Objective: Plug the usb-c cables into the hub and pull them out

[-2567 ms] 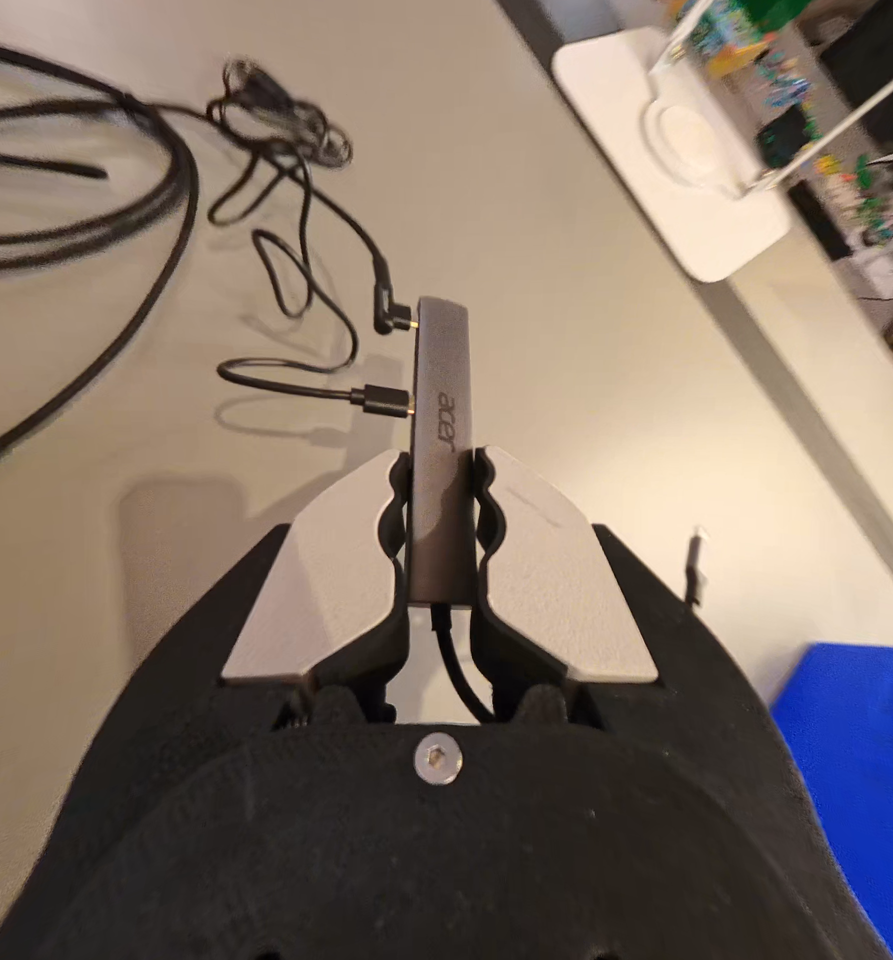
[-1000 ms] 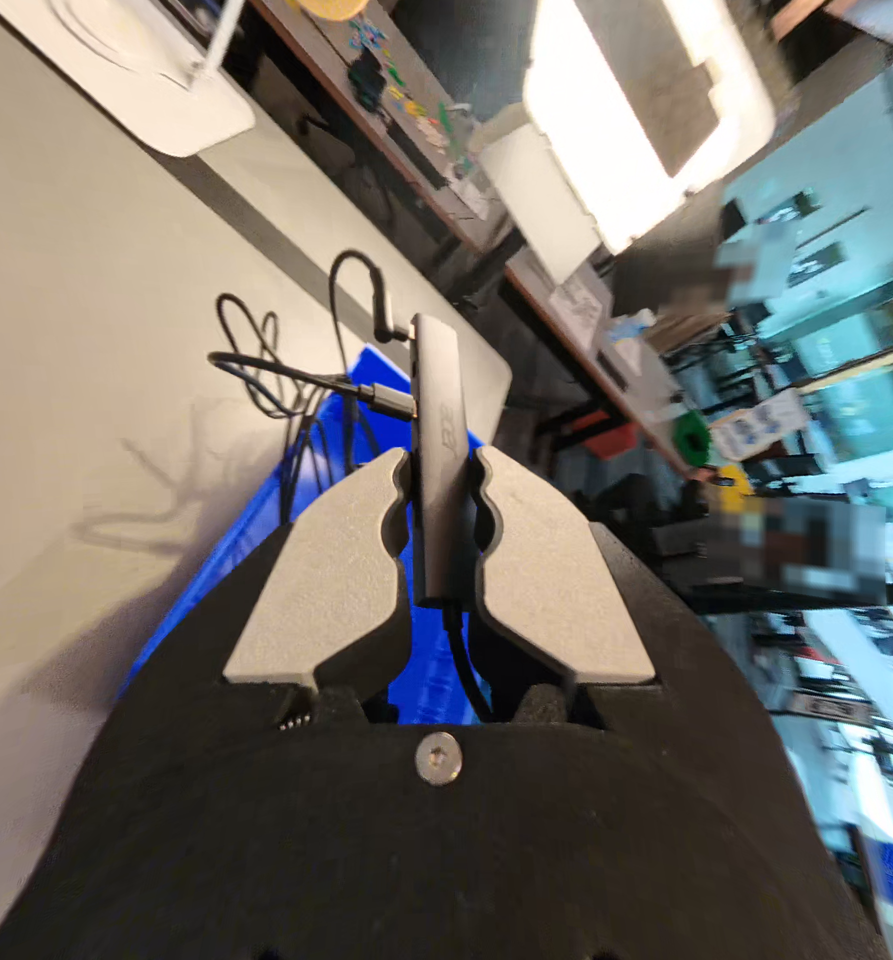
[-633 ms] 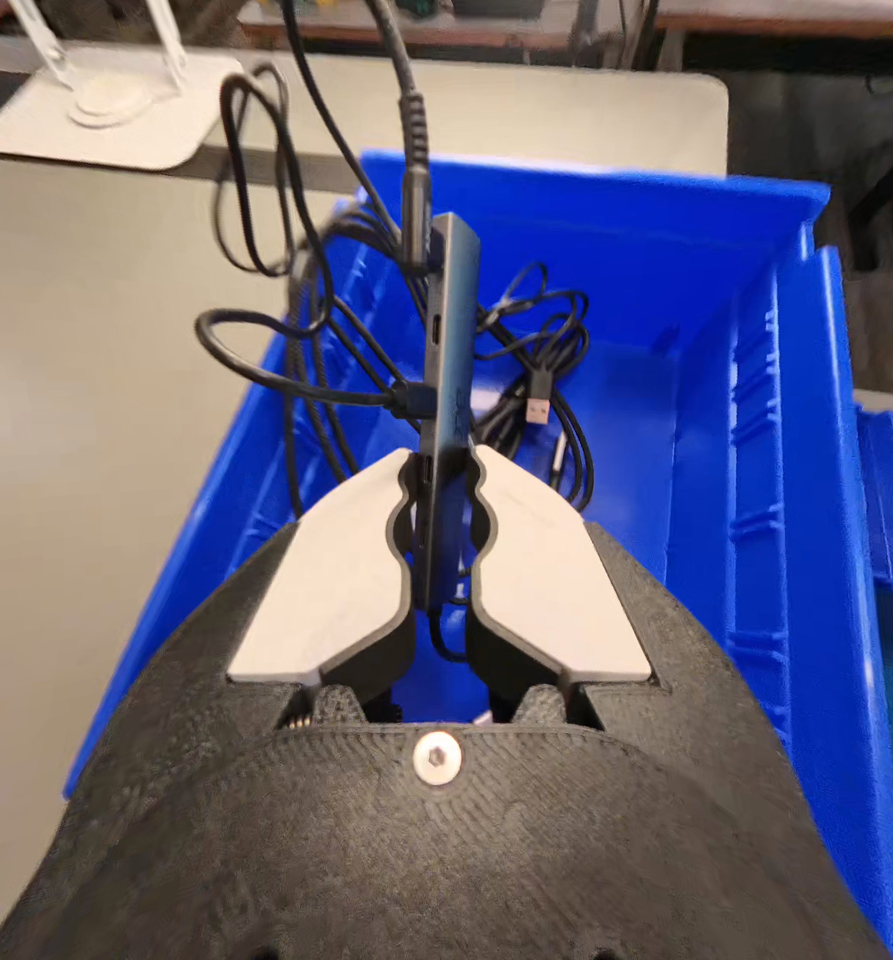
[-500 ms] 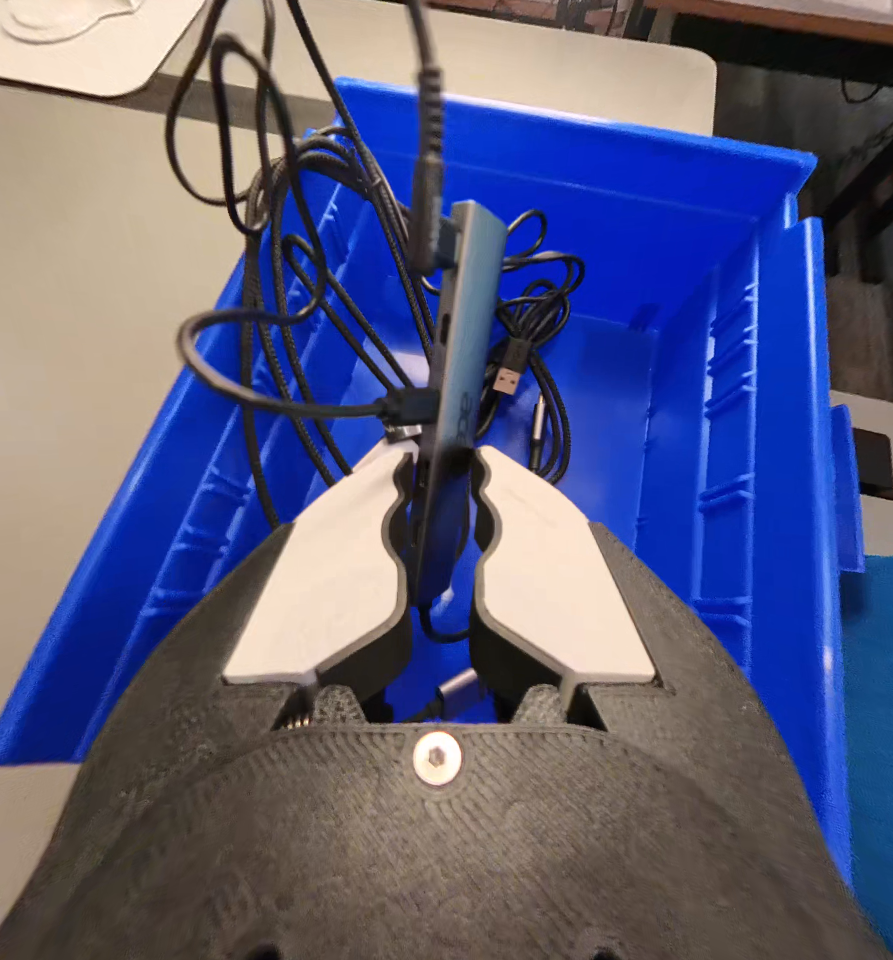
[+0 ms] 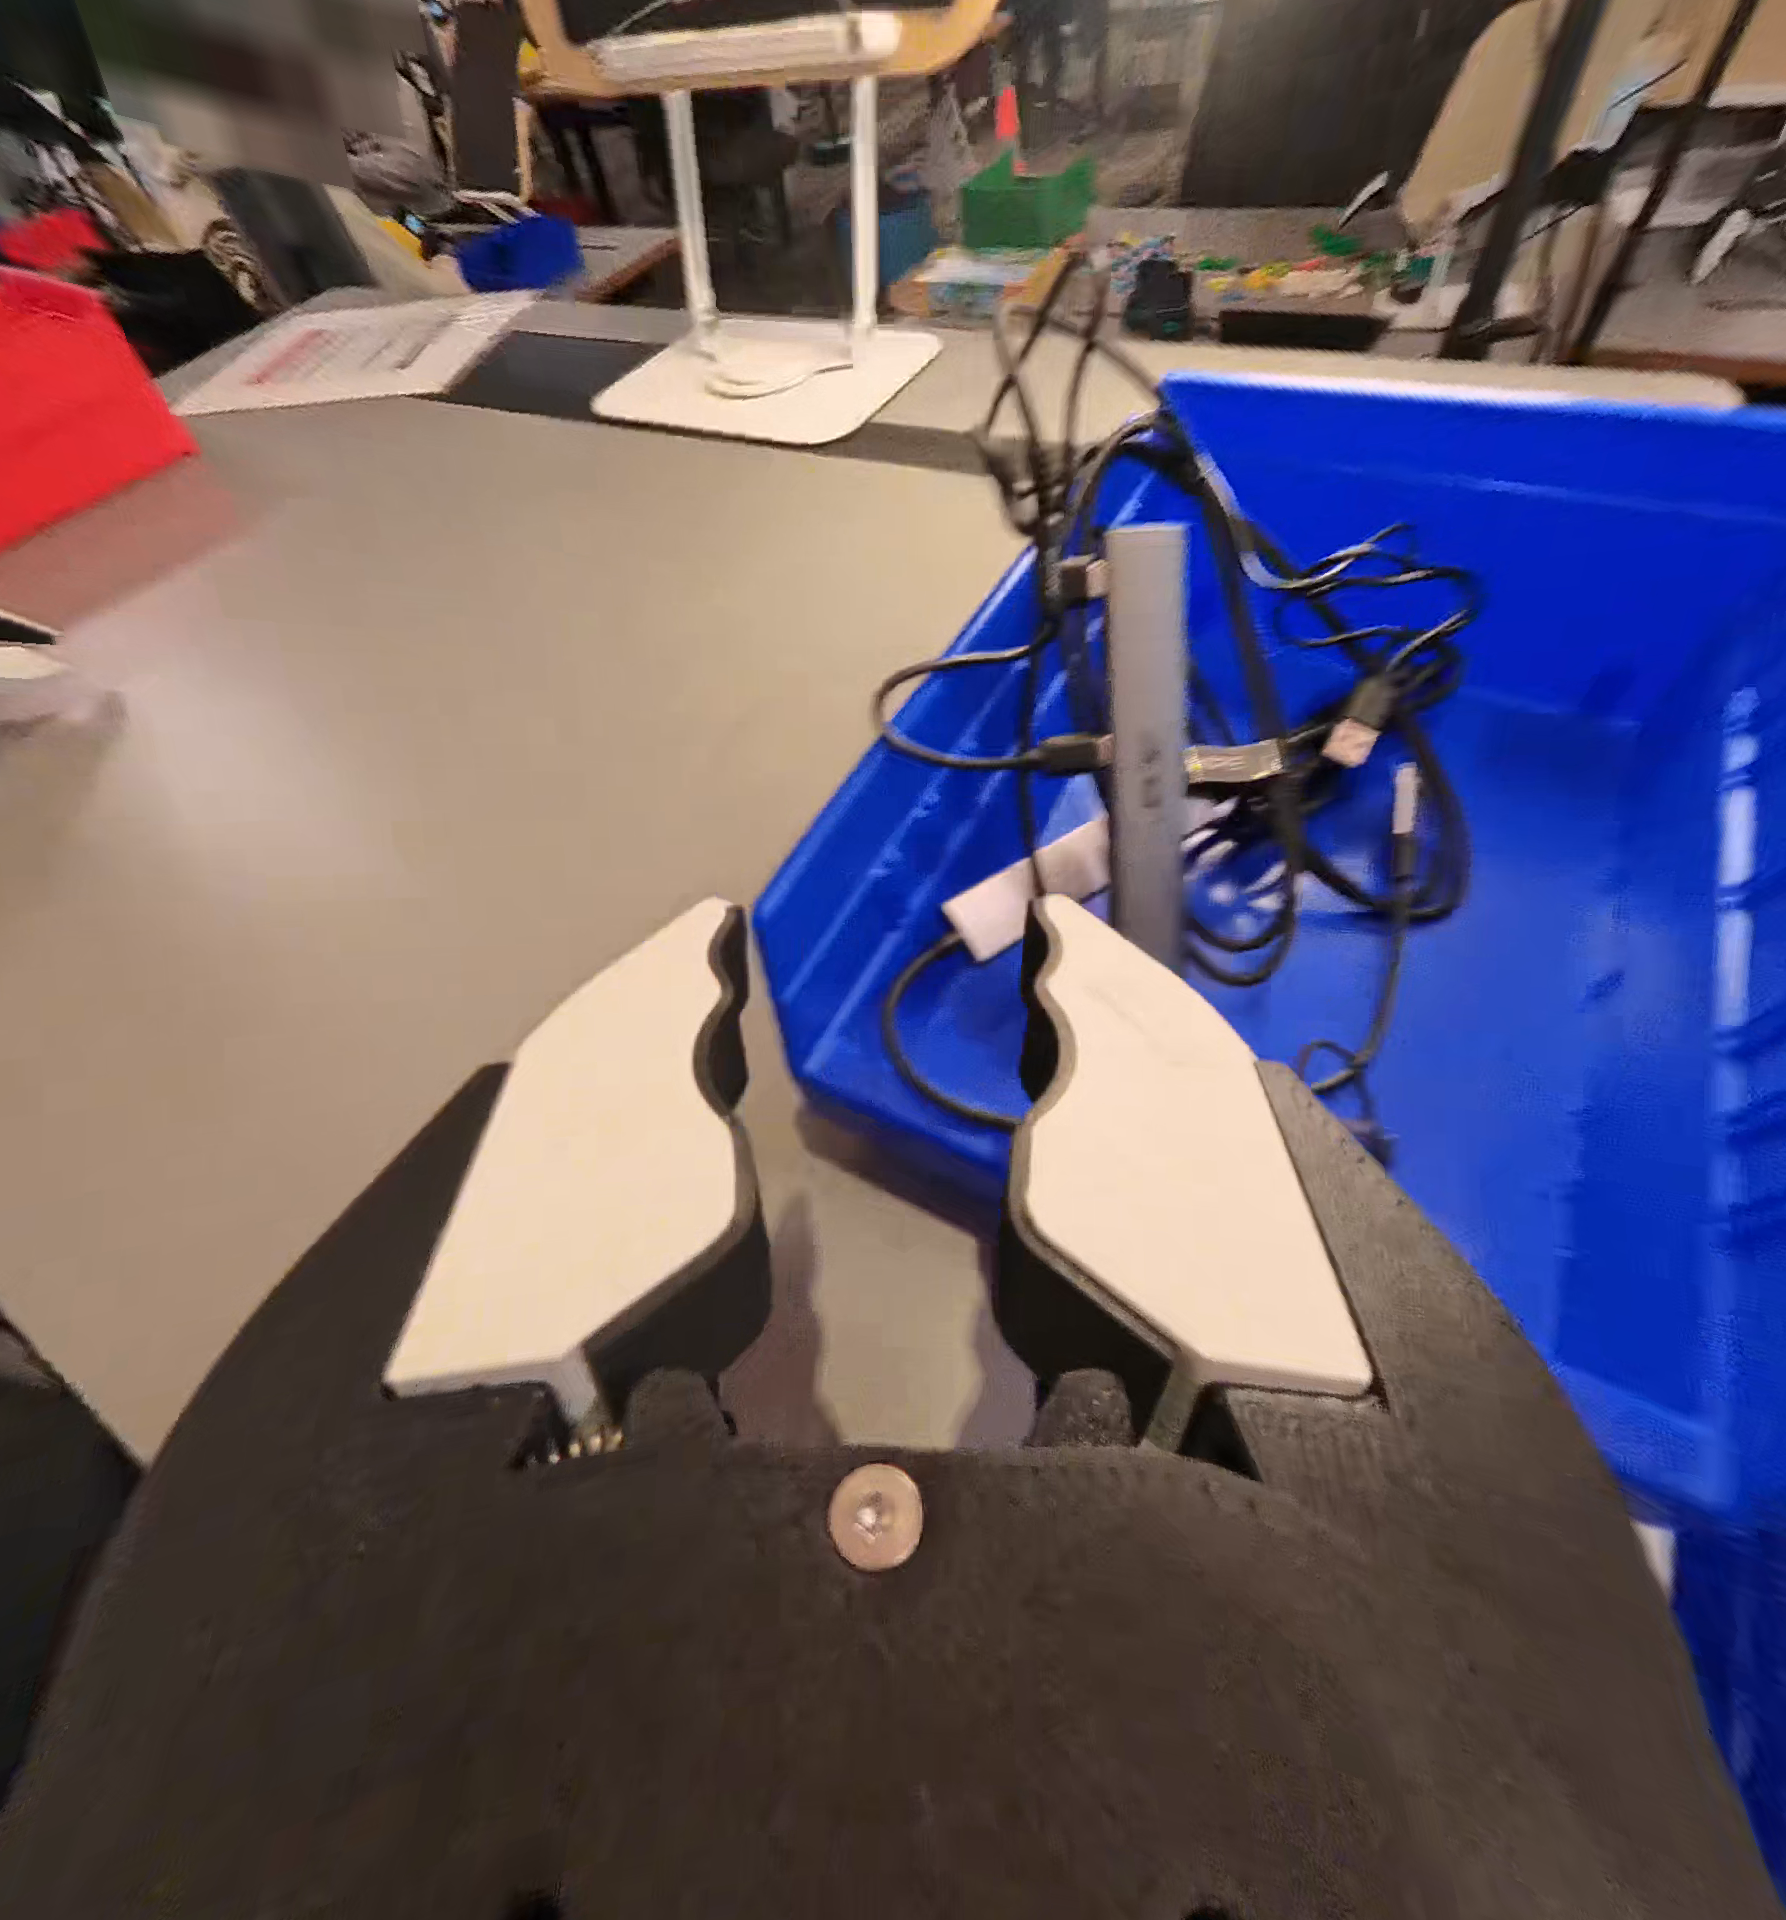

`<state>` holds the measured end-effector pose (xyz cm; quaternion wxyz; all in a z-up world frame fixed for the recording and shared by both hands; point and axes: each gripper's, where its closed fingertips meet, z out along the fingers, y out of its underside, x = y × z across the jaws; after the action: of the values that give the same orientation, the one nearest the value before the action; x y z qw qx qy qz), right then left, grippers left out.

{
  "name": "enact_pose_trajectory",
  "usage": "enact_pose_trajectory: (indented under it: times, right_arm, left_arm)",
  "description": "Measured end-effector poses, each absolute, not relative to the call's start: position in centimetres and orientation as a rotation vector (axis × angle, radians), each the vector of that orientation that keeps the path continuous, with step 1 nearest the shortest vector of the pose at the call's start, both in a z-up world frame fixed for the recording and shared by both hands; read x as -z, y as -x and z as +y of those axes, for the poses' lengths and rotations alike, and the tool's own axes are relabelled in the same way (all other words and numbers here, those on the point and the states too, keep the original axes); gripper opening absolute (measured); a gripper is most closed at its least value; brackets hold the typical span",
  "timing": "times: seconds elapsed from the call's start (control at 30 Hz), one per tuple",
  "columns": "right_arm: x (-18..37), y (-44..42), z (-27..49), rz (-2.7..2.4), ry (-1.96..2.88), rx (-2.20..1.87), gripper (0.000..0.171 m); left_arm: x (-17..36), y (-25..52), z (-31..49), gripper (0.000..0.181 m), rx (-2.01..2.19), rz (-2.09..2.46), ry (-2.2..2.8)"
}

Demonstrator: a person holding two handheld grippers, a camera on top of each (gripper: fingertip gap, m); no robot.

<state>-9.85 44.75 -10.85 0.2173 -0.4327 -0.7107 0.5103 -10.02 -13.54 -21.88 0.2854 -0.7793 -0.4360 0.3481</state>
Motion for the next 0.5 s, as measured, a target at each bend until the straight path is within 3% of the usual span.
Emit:
enact_pose_trajectory:
  times: [0.23, 0.5]
  right_arm:
    - [13.4, 9.8, 40.6, -1.877, 1.243, -1.375, 0.048]
    - [14.5, 11.8, 40.3, -1.798, 1.235, -1.055, 0.030]
  left_arm:
    - [20.1, 9.8, -13.6, 0.021, -0.862, -1.147, 1.937]
    - [17.6, 8.7, -17.9, 0.026, -0.903, -1.225, 1.699]
